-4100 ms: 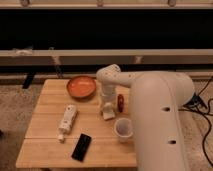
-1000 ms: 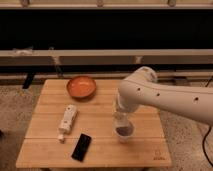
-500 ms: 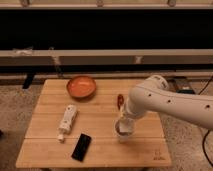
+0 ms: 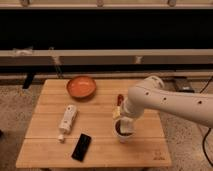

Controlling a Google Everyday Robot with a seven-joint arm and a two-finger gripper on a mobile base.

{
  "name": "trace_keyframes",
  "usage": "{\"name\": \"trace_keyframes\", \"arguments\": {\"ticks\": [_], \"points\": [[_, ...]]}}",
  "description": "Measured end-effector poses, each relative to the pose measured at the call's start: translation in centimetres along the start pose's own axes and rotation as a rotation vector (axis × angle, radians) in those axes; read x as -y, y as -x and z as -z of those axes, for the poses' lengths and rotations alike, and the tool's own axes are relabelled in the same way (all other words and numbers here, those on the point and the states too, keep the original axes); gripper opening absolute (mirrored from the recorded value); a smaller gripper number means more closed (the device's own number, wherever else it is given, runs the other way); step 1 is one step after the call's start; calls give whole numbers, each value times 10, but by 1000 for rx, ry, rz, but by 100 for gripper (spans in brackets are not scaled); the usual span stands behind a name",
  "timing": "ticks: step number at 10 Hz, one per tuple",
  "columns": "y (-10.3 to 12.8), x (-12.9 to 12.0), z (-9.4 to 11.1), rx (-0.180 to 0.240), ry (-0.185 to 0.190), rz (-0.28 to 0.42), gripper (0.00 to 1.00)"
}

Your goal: Place the white sponge in the ceramic cup

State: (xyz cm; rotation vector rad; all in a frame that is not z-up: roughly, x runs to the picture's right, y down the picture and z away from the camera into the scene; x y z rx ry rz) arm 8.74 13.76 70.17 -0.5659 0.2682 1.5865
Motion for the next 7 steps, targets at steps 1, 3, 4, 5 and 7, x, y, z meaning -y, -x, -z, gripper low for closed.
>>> {"name": "trace_keyframes", "arguments": {"ticks": [1,3,4,5,7], "points": [[3,-2,-2,0,4,5,64],[8,-5,-4,-1,9,13,64],[10,-7,-5,-2,12,17,64],[10,-8,-5,-3,14,19,64],[10,-11,-5,-3,14,26,64]]}}
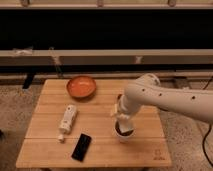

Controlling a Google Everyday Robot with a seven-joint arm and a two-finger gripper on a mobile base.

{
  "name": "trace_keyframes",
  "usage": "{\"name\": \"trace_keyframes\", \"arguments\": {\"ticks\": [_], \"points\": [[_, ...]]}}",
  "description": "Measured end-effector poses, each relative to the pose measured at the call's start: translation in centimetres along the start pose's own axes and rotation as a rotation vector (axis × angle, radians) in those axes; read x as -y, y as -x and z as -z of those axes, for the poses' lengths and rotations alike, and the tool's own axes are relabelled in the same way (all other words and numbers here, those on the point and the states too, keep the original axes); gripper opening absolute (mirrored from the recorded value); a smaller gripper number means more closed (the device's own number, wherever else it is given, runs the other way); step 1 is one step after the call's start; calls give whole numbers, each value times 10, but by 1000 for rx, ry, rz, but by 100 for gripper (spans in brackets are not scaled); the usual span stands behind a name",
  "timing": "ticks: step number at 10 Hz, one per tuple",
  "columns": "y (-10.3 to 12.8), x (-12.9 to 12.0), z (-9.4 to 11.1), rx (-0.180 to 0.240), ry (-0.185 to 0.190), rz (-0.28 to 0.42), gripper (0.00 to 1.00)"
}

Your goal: Place the white sponge in the ceramic cup

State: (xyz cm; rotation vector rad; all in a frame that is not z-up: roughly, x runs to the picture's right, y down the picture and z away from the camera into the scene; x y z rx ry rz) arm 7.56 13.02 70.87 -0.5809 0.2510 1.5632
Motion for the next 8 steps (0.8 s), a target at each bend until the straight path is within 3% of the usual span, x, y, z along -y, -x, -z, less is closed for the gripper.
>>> {"name": "trace_keyframes", "arguments": {"ticks": [8], "points": [[-7,-9,10,6,2,-9,64]]}}
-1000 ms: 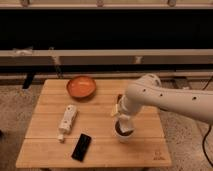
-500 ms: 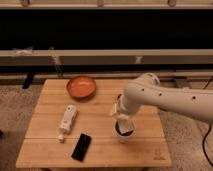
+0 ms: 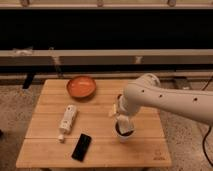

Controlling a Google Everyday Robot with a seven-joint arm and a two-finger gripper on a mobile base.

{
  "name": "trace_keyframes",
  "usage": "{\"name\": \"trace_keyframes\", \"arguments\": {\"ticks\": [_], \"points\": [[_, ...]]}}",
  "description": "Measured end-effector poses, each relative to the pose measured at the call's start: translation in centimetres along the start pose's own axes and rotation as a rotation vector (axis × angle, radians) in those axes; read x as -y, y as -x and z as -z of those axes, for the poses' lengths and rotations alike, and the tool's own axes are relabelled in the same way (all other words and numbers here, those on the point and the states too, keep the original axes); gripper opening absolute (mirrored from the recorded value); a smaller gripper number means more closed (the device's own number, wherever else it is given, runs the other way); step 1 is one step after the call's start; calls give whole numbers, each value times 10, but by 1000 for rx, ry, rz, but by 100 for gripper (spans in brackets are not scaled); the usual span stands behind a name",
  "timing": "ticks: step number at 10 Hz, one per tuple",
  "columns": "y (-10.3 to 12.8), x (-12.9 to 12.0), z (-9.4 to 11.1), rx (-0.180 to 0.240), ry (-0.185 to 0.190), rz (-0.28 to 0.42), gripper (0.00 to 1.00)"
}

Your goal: Place the white sponge in the ceramic cup

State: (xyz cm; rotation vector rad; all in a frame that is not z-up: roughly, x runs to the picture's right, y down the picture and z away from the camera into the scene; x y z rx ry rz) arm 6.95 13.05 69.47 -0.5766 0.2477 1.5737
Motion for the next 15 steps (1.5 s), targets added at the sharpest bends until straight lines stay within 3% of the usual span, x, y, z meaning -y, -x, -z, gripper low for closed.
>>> {"name": "trace_keyframes", "arguments": {"ticks": [7,15], "points": [[-23,-1,2,-57,-7,-48,64],[-38,-4,-21,-142,73,-68,64]]}}
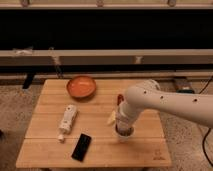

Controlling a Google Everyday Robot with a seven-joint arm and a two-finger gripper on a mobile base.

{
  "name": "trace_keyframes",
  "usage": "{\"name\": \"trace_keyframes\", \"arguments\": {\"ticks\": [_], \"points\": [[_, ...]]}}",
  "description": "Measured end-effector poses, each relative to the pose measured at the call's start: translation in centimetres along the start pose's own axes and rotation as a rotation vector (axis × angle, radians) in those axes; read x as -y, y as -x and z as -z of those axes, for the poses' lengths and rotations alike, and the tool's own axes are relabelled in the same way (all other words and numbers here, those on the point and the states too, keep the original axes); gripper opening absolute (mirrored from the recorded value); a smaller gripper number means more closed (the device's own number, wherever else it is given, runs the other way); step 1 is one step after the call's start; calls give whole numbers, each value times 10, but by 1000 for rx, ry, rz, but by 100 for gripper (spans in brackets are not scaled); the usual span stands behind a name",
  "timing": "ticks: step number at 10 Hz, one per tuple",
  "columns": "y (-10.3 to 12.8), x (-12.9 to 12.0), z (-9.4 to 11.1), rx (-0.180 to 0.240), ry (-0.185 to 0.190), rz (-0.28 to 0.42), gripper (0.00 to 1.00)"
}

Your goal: Place the white sponge in the ceramic cup

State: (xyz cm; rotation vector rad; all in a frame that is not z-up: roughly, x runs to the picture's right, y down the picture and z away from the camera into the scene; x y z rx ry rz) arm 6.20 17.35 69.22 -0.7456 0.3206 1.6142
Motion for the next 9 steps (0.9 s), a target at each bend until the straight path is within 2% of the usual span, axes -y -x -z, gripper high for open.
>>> {"name": "trace_keyframes", "arguments": {"ticks": [2,5,7,8,9], "points": [[-2,-1,0,-7,3,4,64],[7,-12,25,24,-13,39,64],[17,-20,41,45,-43,74,64],[23,-23,44,45,-66,74,64],[24,-26,44,42,-72,77,64]]}}
